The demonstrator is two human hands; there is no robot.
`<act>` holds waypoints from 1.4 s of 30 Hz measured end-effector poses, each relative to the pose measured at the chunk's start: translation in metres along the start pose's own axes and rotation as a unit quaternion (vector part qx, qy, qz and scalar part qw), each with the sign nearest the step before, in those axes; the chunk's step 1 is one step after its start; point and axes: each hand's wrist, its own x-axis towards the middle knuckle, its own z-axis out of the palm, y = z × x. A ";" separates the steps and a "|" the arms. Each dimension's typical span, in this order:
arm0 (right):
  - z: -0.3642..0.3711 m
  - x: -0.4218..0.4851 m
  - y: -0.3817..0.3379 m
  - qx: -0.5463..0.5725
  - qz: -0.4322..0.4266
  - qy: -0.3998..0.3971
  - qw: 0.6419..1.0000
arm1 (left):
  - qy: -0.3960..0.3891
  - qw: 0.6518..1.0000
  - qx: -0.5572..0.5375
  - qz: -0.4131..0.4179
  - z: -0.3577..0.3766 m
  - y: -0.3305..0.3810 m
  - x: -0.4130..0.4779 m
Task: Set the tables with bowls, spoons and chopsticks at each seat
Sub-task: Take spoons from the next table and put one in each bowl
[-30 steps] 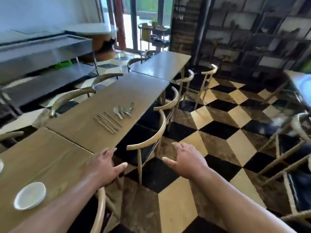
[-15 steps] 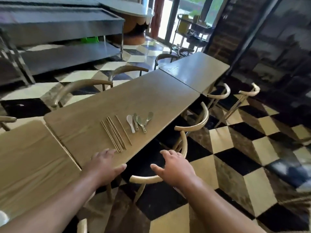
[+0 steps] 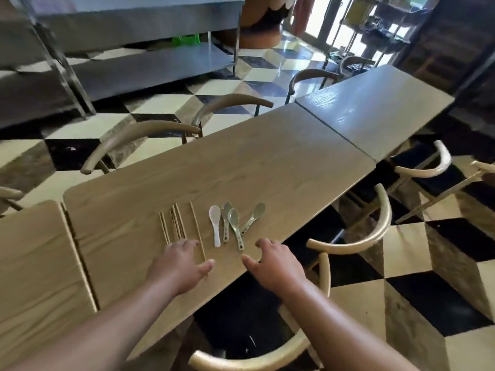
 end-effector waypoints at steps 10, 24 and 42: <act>0.042 0.183 0.039 0.096 0.098 -0.046 0.989 | 0.000 0.973 -0.086 -0.214 0.044 0.060 0.161; 0.071 0.228 0.015 0.048 0.022 -0.052 0.997 | -0.052 0.972 -0.036 -0.226 0.087 0.054 0.206; 0.075 0.199 0.005 0.027 -0.049 -0.117 0.992 | 0.003 0.847 -0.463 -0.260 0.096 0.059 0.145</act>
